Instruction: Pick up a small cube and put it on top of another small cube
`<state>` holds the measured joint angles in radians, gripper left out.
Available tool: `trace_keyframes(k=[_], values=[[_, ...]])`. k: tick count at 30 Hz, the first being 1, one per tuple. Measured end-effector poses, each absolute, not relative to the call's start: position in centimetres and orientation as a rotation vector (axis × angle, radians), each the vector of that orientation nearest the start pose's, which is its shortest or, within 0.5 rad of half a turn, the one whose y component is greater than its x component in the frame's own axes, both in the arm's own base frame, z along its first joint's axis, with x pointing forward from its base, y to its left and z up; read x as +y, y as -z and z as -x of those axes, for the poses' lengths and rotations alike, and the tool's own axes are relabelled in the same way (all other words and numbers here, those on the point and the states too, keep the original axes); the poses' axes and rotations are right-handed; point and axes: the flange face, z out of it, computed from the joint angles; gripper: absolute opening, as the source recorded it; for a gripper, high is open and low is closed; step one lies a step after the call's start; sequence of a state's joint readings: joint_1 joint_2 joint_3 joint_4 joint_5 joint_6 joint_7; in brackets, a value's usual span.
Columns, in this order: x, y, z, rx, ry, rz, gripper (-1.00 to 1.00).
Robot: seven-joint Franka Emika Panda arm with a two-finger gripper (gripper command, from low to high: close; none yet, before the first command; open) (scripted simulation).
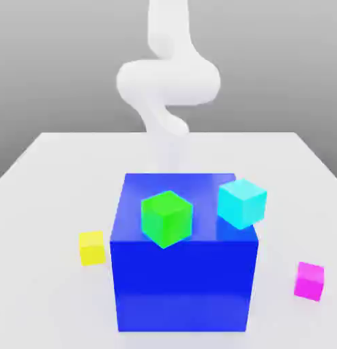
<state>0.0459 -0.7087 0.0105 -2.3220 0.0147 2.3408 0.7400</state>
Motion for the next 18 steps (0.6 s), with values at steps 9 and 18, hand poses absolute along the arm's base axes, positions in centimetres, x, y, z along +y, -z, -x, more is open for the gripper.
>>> trace_keyframes(k=[9,18], values=[[12.9,-50.6,-45.0,0.416,0.619,2.852,0.00],[23.7,-32.8,-42.6,-0.175,0.280,3.032,0.00]])
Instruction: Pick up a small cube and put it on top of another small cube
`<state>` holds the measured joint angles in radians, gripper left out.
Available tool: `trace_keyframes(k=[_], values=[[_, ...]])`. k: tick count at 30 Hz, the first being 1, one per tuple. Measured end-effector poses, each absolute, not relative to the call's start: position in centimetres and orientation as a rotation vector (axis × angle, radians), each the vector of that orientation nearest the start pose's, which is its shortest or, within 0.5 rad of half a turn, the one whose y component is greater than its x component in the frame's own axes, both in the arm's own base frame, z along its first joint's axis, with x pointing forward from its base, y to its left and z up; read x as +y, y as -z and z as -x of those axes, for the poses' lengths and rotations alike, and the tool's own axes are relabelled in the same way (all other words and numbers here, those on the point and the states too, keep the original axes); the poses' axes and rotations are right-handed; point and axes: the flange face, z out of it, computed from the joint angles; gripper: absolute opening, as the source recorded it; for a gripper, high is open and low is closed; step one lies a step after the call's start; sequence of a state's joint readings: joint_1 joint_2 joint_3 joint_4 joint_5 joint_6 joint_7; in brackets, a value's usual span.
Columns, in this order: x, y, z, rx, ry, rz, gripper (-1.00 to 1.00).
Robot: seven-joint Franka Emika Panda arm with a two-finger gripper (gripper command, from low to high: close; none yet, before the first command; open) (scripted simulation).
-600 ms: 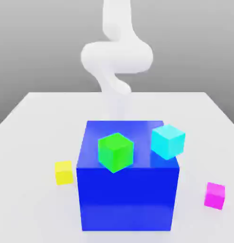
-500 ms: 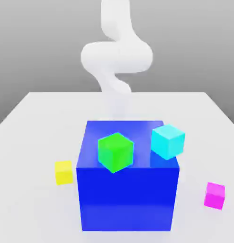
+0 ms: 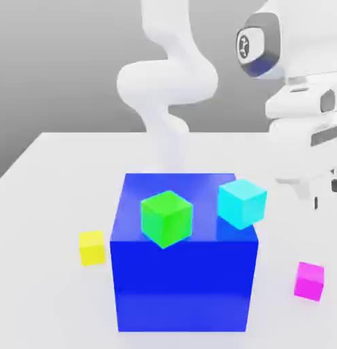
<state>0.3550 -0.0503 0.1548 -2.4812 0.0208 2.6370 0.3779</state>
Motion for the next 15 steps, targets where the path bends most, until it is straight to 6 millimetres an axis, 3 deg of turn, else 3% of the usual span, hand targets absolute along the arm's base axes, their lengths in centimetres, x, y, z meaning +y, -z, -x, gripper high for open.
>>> trace_keyframes(k=[2,7,11,12,15], values=[[25.9,-29.0,-40.7,-0.326,0.203,3.050,0.00],[28.0,-19.9,-36.6,-0.607,0.024,3.075,0.00],[28.3,-14.8,-36.0,-0.643,0.002,3.074,0.00],[28.2,-13.6,-36.0,-0.644,0.000,3.074,-1.00],[28.2,-13.6,-36.0,-0.644,0.000,3.075,-1.00]])
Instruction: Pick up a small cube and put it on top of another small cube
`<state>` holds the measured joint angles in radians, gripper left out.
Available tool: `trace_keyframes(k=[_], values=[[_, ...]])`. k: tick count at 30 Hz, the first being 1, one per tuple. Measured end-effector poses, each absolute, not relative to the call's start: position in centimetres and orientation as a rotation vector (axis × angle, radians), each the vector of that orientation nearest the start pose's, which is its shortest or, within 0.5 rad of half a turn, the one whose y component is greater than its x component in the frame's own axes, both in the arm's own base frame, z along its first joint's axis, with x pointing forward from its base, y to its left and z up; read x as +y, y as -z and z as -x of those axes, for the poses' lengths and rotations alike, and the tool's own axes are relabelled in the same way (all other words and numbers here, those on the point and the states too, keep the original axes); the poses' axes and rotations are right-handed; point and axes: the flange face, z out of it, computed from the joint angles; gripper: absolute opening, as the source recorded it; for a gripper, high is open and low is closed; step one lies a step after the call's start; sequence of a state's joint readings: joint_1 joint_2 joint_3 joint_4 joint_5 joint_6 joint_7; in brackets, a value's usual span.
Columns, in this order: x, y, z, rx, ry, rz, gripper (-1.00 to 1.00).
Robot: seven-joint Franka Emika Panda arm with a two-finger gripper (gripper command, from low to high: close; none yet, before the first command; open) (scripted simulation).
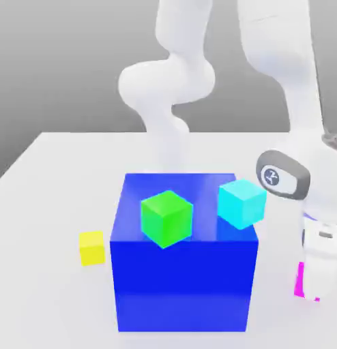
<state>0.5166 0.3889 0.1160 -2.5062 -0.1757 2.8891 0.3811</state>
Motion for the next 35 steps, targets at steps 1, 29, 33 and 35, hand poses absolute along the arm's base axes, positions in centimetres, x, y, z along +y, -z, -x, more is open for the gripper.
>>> trace_keyframes(k=[1,29,33,35], values=[[28.2,-13.6,-36.0,-0.644,0.000,3.075,-1.00],[0.2,-44.0,-44.4,0.494,0.005,3.089,-1.00],[-0.2,-39.9,-44.3,0.506,-0.002,3.094,1.00],[-0.2,-39.9,-44.3,0.506,-0.002,3.094,1.00]])
